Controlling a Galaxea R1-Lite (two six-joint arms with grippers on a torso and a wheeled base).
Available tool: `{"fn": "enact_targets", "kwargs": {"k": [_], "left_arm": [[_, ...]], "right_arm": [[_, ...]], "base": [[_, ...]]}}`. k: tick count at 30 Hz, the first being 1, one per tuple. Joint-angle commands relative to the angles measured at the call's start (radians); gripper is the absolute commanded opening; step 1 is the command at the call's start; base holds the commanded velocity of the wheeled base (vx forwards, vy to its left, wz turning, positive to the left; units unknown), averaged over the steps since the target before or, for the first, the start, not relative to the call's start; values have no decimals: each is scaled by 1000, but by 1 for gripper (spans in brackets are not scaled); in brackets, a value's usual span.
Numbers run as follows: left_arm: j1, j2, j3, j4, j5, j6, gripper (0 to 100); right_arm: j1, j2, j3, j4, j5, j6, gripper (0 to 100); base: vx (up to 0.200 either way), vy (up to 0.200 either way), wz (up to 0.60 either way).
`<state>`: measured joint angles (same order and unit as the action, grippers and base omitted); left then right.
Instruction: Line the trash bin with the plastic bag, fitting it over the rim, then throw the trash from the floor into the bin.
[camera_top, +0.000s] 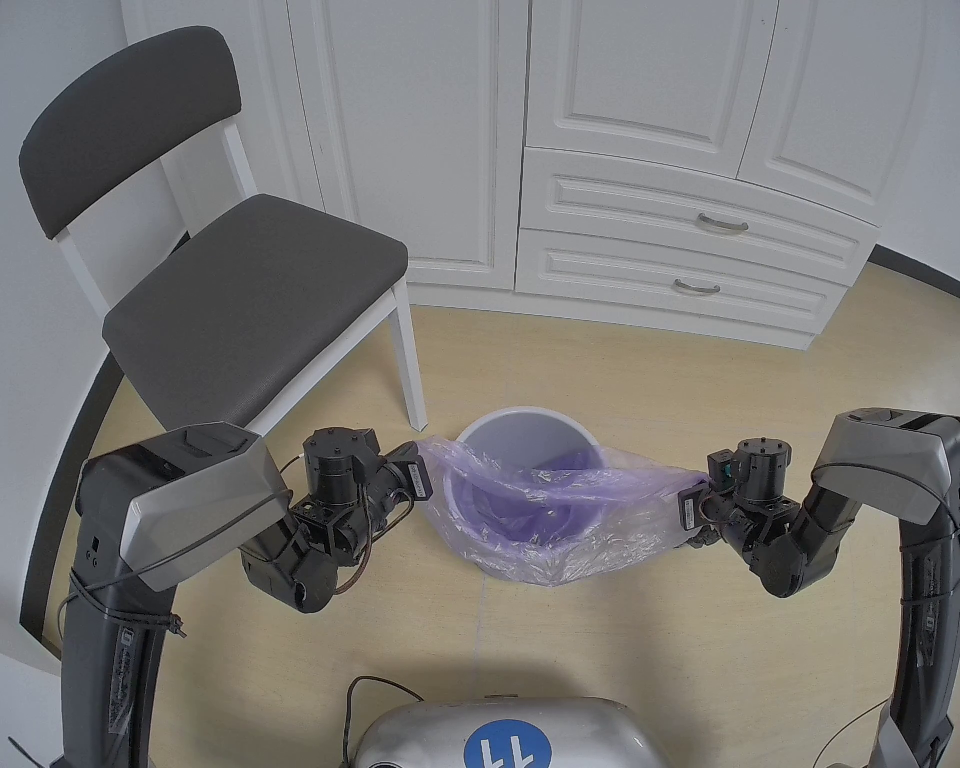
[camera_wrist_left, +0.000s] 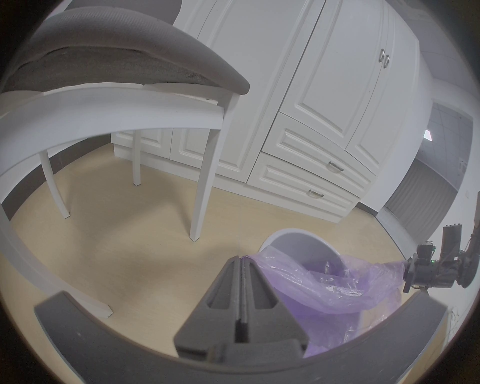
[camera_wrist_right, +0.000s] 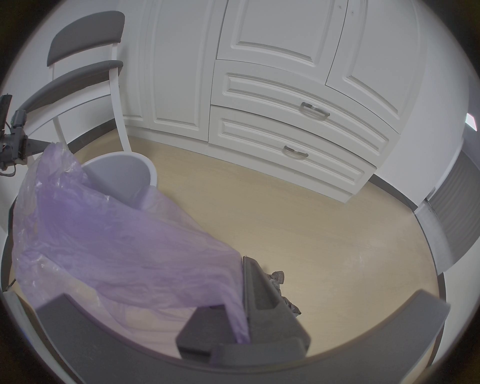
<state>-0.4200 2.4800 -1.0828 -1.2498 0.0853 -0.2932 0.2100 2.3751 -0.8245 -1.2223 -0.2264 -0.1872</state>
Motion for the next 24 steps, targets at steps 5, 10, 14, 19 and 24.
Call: {"fn": "enact_targets", "kwargs": {"k": [5, 10, 14, 19, 24], "left_arm": [[-6, 22, 37, -65, -21, 6, 0], [-2, 31, 93, -89, -99, 20, 0], [-2, 54, 86, -92, -118, 23, 0], [3, 48, 63, -111, -111, 19, 0], [4, 13, 63, -146, -110, 14, 0]], "right_arm": [[8, -2, 28, 0, 10, -5, 0], [35, 7, 61, 1, 10, -20, 0], [35, 35, 36, -11, 5, -34, 0], [29, 19, 16, -115, -4, -34, 0], [19, -11, 25, -120, -2, -37, 0]], "base": [[0, 0, 0], [0, 0, 0], [0, 0, 0], [0, 0, 0], [0, 0, 0]]}}
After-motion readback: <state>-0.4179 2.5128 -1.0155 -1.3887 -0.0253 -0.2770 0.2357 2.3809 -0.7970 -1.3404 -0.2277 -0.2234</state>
